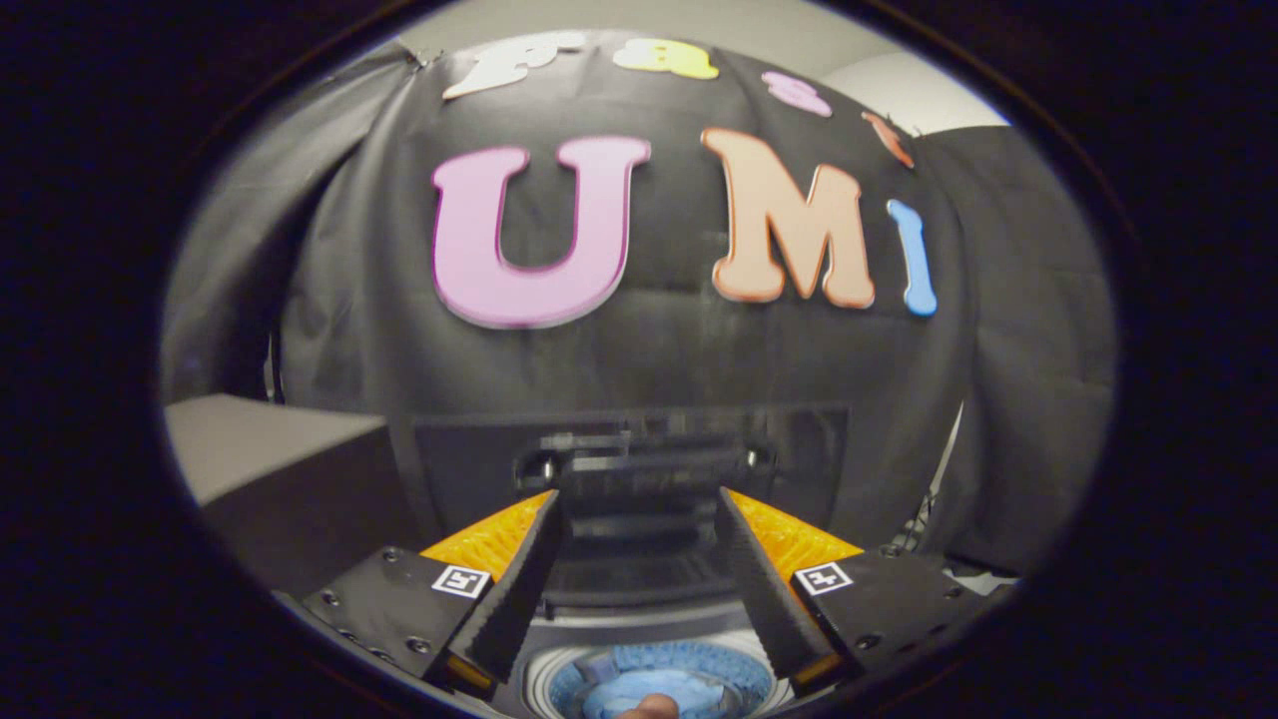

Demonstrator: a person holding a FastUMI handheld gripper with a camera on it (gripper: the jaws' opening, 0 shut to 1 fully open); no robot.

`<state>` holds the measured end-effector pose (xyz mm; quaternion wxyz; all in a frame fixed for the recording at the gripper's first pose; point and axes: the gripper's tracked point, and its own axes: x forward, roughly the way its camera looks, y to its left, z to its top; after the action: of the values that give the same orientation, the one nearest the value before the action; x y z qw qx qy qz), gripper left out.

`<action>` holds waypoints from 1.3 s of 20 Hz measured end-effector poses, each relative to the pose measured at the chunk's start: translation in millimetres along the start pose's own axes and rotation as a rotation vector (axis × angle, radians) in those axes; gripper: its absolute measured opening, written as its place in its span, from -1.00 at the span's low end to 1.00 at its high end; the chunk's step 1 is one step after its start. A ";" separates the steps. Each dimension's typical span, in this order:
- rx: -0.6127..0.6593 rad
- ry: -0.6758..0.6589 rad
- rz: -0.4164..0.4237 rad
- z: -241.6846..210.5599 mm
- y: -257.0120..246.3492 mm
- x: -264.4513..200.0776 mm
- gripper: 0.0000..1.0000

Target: Put the clothes into the washing machine and then close the washing machine lid.

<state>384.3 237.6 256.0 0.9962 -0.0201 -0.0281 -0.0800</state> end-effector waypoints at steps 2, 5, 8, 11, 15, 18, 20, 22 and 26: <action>0.003 -0.071 0.037 40.0 8.0 16.5 0.89; 0.057 -0.070 0.101 57.6 21.9 47.8 0.92; 0.056 0.016 0.110 41.4 24.1 77.5 0.95; 0.050 0.140 0.115 5.4 32.3 100.0 0.94; -0.011 0.213 0.089 -24.0 30.0 101.6 0.93; 0.025 0.155 0.080 -12.4 28.6 103.2 0.95; 0.022 0.157 0.084 -13.5 28.2 101.7 0.96; 0.023 0.158 0.087 -12.4 27.4 97.9 0.96; 0.030 0.136 0.083 -8.6 27.4 93.1 0.96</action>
<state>480.9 249.6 252.0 0.9984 -0.0006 0.0394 -0.0393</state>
